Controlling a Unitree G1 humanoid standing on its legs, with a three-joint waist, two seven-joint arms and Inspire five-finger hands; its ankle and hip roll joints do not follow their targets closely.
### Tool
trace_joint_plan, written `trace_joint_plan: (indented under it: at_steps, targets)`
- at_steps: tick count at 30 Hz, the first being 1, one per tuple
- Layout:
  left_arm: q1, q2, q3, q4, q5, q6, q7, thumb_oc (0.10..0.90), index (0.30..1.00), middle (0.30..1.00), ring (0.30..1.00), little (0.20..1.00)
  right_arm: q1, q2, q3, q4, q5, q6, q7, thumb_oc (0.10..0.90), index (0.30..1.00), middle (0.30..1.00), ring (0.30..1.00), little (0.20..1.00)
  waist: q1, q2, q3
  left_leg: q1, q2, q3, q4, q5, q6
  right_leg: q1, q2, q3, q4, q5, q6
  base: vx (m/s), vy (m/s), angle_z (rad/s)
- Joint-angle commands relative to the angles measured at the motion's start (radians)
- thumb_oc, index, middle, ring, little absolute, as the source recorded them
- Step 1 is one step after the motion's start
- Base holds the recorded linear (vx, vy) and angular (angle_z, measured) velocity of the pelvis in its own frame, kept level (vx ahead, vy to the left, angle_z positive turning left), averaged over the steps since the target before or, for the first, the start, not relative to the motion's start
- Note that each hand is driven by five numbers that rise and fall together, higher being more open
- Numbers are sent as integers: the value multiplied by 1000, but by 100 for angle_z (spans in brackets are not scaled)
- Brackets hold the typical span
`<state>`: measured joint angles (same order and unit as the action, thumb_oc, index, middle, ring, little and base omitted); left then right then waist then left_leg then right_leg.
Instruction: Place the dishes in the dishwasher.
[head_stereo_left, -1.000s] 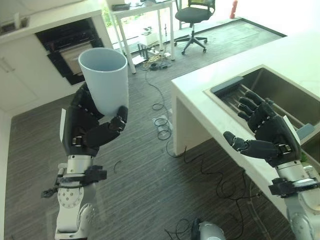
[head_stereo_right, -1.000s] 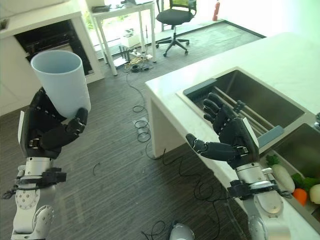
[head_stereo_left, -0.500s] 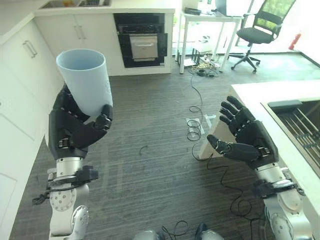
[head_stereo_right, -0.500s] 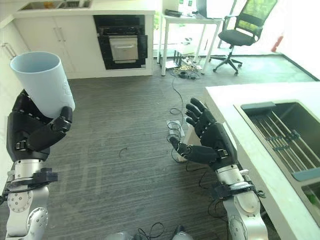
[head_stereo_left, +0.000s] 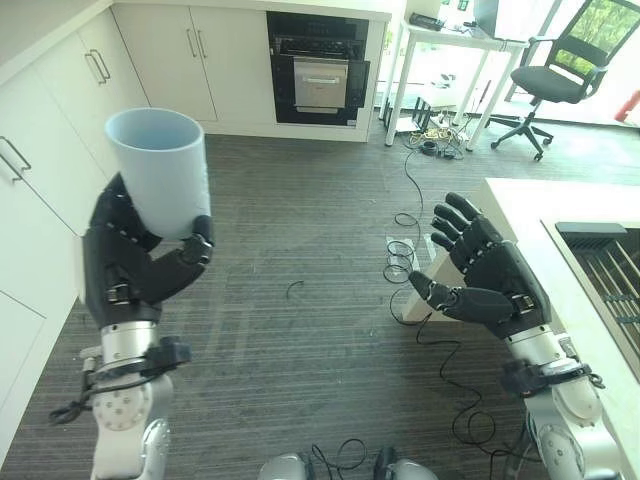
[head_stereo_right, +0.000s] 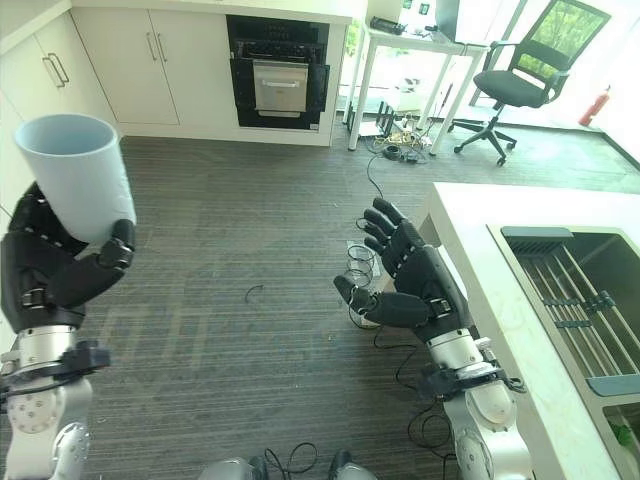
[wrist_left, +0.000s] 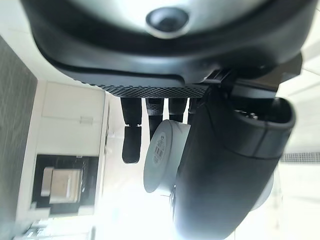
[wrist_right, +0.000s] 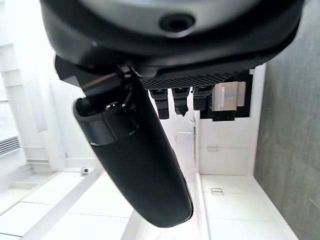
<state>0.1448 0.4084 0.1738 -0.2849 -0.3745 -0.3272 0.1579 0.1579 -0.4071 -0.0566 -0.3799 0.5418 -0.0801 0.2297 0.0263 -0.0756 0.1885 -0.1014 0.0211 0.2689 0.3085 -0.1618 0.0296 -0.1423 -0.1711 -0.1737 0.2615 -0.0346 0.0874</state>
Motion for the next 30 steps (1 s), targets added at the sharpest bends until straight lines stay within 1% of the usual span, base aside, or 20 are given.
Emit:
trace_joint_plan:
  at_steps: [1, 3, 8, 9, 11, 12, 13, 14, 15, 16, 18, 20, 22, 23, 24, 25, 26, 28, 29, 30]
  targets:
    - [-99, 25, -16, -106, 1, -141, -5, 400, 300, 300, 300, 300, -96, -55, -10, -54, 65, -84, -2, 800, 900, 900, 900, 900, -27, 53, -90, 24, -33, -112, -8, -77, -5, 39, 98, -7, 38, -140, -5, 28, -89, -18]
    - [-82, 14, -9, -118, -20, -142, -21, 400, 300, 300, 300, 300, -93, -53, -9, -62, 20, -77, -6, 800, 900, 900, 900, 900, -26, 51, -93, 29, -21, -100, -8, -78, -11, 43, 98, -17, 38, -145, -9, 24, -124, -20]
    - [-48, 9, 4, -121, -76, -159, -68, 400, 300, 300, 300, 300, -60, -74, -52, -62, 57, -86, 6, 800, 900, 900, 900, 900, -29, 41, -89, 47, -6, -65, -8, -61, -32, 51, 100, -35, 38, -156, -21, 31, -130, 17]
    - [-44, 5, 2, -128, -96, -164, -71, 400, 300, 300, 300, 300, -55, -82, -61, -64, 58, -90, 8, 800, 900, 900, 900, 900, -24, 32, -77, 61, -9, -57, -8, -20, -48, 57, 94, -36, 38, -156, -28, 81, -175, 28]
    - [-48, -5, -3, -129, -116, -168, -82, 400, 300, 300, 300, 300, -48, -92, -70, -64, 44, -98, 6, 800, 900, 900, 900, 900, -9, 5, -51, 74, -38, -54, -8, 104, -80, 72, 71, -32, 38, -158, -42, 79, -167, 14]
    - [-46, -11, -4, -134, -119, -167, -85, 400, 300, 300, 300, 300, -46, -96, -74, -67, 46, -95, 5, 800, 900, 900, 900, 900, -5, -5, -37, 60, -44, -47, 26, 130, -91, 78, 60, -36, 38, -153, -44, 64, -99, 8]
    - [-44, -19, -4, -134, -122, -166, -93, 400, 300, 300, 300, 300, -44, -95, -78, -68, 46, -92, 4, 800, 900, 900, 900, 900, -5, -5, -27, 46, -34, -36, 19, 140, -97, 83, 57, -42, 38, -147, -40, 76, -44, 13]
    - [-41, -24, 3, -130, -122, -159, -106, 400, 300, 300, 300, 300, -47, -91, -77, -65, 41, -85, 3, 800, 900, 900, 900, 900, -6, 4, -18, 15, 7, -24, -8, 125, -97, 91, 67, -44, 38, -150, -33, 202, 132, 43]
    - [-11, -24, 20, -136, -136, -159, -117, 400, 300, 300, 300, 300, -41, -84, -74, -64, 30, -84, 12, 800, 900, 900, 900, 900, -9, 38, -17, -53, 81, -53, -8, 65, -106, 98, 96, -38, 38, -161, -21, 237, 203, 46]
    - [0, -23, 25, -136, -140, -168, -119, 400, 300, 300, 300, 300, -31, -81, -77, -68, 29, -86, 19, 800, 900, 900, 900, 900, -8, 50, -21, -92, 105, -89, -8, 74, -119, 100, 109, -27, 38, -166, -23, 260, 243, 48]
    - [13, -21, 30, -132, -147, -187, -114, 400, 300, 300, 300, 300, -22, -86, -73, -71, 32, -92, 24, 800, 900, 900, 900, 900, -3, 63, -24, -147, 118, -156, -8, 110, -135, 108, 131, 2, 38, -184, -31, 242, 222, -10]
    - [5, -25, 28, -135, -140, -182, -110, 400, 300, 300, 300, 300, -18, -102, -73, -84, 41, -89, 14, 800, 900, 900, 900, 900, 0, 69, -30, -169, 117, -173, -8, 104, -138, 124, 125, 2, 38, -198, -29, 289, 285, -56]
    - [-4, -19, 28, -132, -154, -178, -102, 400, 300, 300, 300, 300, -3, -104, -85, -89, 56, -91, 23, 800, 900, 900, 900, 900, -4, 70, -41, -160, 113, -167, -8, 90, -128, 138, 108, -6, 38, -202, -17, 286, 252, -45]
    - [-12, -11, 38, -131, -164, -170, -102, 400, 300, 300, 300, 300, 11, -104, -94, -103, 74, -83, 28, 800, 900, 900, 900, 900, -2, 60, -48, -132, 83, -177, -8, 60, -112, 157, 83, -6, 38, -206, 3, 290, 261, -39]
    - [-22, -6, 39, -131, -157, -167, -100, 400, 300, 300, 300, 300, 13, -104, -94, -109, 81, -79, 26, 800, 900, 900, 900, 900, 1, 59, -54, -129, 71, -186, -8, 57, -102, 156, 75, -10, 38, -196, 11, 383, 344, -37]
    - [-48, 7, 37, -134, -148, -156, -121, 400, 300, 300, 300, 300, 11, -92, -92, -116, 77, -85, 5, 800, 900, 900, 900, 900, 10, 49, -62, -113, 42, -198, -8, 36, -78, 166, 43, -32, 38, -181, 30, 276, 272, -16]
    - [-55, 10, 36, -135, -144, -151, -128, 400, 300, 300, 300, 300, 7, -87, -91, -115, 77, -88, -2, 800, 900, 900, 900, 900, 12, 46, -62, -108, 34, -202, -8, 31, -71, 170, 36, -39, 38, -177, 35, 300, 277, 7]
    - [-76, 19, 34, -132, -141, -136, -148, 400, 300, 300, 300, 300, -13, -60, -73, -102, 65, -104, -22, 800, 900, 900, 900, 900, 21, 40, -63, -97, 3, -214, -8, 16, -44, 191, 8, -69, 38, -106, 56, 201, 207, 24]
    - [-83, 22, 32, -129, -142, -131, -154, 400, 300, 300, 300, 300, -19, -51, -64, -98, 61, -107, -29, 800, 900, 900, 900, 900, 21, 41, -64, -94, -8, -218, -8, 11, -32, 206, 5, -77, 38, -65, 61, 214, 232, 15]
    - [-89, 25, 29, -128, -138, -125, -160, 400, 300, 300, 300, 300, -26, -40, -55, -97, 56, -108, -35, 800, 900, 900, 900, 900, 18, 46, -64, -87, -19, -223, -8, 6, -18, 225, 11, -83, 38, -9, 67, 239, 280, 13]
